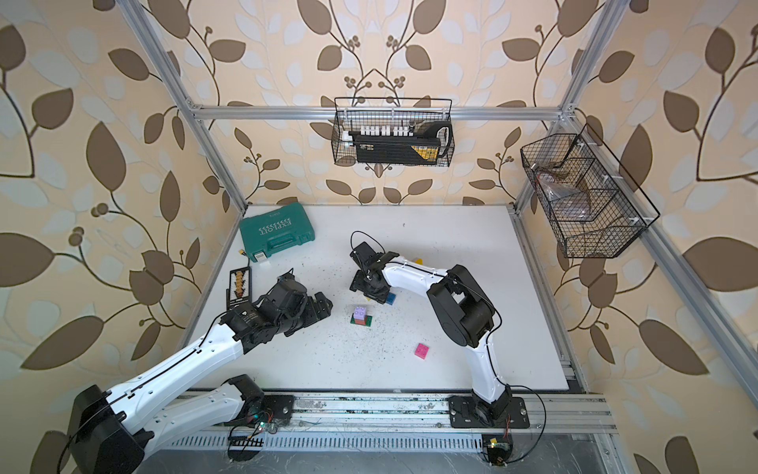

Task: Assemble the number 1 with lego
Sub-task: Pick up the lego brick from the center of the board.

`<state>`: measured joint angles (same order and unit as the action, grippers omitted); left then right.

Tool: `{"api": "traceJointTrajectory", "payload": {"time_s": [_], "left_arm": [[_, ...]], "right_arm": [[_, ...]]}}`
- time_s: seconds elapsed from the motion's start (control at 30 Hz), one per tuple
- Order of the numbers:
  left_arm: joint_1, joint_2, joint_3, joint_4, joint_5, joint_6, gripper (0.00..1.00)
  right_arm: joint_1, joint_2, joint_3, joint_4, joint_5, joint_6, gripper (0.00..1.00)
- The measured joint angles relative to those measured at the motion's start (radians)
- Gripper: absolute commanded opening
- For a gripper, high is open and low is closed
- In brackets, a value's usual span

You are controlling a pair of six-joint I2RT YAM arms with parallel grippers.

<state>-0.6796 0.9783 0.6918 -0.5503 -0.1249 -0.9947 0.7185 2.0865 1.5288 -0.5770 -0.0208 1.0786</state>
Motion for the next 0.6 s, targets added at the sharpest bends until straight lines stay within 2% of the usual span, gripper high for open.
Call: {"api": "traceJointTrajectory", "payload": {"time_s": [0.27, 0.6], "left_arm": [[0.0, 0.011, 0.0, 0.003, 0.007, 0.006, 0.99], [0.0, 0.005, 0.0, 0.003, 0.024, 0.007, 0.99]], "right_arm": [[-0.003, 0.084, 0.148, -0.042, 0.008, -0.092, 0.74], [0.002, 0.093, 0.157, -0.103, 0.029, -0.192, 0.75]]}}
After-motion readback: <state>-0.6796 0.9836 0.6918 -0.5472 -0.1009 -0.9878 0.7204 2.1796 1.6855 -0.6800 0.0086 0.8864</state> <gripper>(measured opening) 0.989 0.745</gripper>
